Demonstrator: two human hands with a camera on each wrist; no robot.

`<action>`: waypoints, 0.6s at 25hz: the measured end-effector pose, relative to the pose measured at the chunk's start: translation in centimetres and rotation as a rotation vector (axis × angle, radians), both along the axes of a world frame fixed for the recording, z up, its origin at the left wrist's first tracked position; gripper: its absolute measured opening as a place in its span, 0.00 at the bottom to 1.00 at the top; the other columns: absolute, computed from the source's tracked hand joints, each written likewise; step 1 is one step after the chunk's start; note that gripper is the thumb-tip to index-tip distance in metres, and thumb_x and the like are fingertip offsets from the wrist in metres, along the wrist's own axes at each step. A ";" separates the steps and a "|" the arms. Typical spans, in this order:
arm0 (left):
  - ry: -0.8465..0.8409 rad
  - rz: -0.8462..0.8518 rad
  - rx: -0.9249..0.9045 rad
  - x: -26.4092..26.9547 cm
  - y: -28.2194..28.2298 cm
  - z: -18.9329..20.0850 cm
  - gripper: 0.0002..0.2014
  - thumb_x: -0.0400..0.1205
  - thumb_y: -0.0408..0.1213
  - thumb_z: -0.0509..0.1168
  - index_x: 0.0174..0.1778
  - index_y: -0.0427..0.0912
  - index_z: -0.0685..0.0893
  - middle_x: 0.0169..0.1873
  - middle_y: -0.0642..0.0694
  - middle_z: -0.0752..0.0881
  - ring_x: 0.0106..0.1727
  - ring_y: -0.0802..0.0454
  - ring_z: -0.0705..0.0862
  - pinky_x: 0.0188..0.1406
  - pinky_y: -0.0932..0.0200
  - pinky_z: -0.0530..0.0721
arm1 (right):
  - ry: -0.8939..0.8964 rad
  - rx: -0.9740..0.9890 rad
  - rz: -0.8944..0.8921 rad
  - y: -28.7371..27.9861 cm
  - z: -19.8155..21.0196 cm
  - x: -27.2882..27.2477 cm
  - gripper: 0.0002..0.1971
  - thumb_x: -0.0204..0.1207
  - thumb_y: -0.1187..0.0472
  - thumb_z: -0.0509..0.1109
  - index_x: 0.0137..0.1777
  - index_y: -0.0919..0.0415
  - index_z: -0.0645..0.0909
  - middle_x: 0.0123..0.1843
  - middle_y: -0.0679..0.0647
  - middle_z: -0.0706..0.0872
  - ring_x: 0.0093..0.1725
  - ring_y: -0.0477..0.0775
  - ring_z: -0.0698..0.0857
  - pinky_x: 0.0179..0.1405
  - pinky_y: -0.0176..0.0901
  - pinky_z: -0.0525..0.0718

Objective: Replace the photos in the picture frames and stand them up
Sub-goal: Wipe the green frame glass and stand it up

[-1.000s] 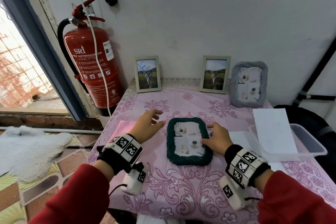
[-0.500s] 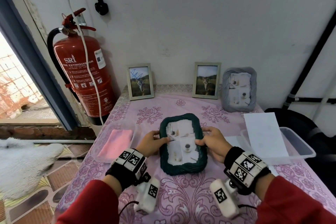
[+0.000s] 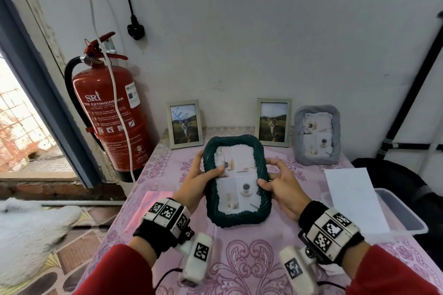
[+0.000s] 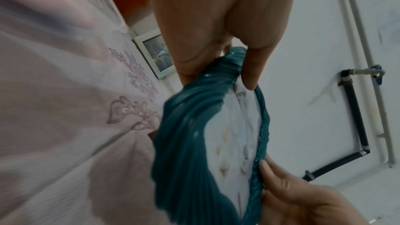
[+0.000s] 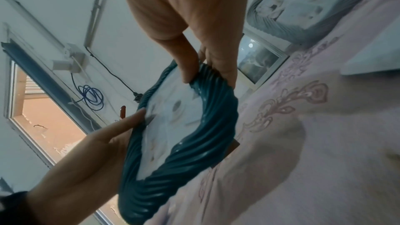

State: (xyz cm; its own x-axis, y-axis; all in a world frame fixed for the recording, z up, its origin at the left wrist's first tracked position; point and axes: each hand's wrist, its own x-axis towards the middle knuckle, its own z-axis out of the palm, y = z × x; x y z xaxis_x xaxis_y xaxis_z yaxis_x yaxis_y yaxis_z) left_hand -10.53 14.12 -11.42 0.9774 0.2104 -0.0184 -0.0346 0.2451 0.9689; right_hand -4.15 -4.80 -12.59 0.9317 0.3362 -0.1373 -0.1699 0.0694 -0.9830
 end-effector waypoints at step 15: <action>-0.213 0.047 0.027 11.1 4.9 3.5 0.20 0.86 0.35 0.56 0.73 0.55 0.67 0.59 0.52 0.85 0.54 0.56 0.88 0.49 0.57 0.88 | -0.222 -0.042 -0.043 4.9 3.7 9.3 0.25 0.74 0.76 0.67 0.69 0.58 0.69 0.53 0.64 0.82 0.52 0.61 0.84 0.50 0.51 0.87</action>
State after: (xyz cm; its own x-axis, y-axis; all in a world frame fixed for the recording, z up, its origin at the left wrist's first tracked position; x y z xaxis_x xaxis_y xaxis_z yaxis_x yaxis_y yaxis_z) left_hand 0.58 19.04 -7.94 0.9478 0.2533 0.1937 -0.2498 0.2125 0.9447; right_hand 5.13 0.08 -8.92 0.9539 0.2940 0.0597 0.0532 0.0299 -0.9981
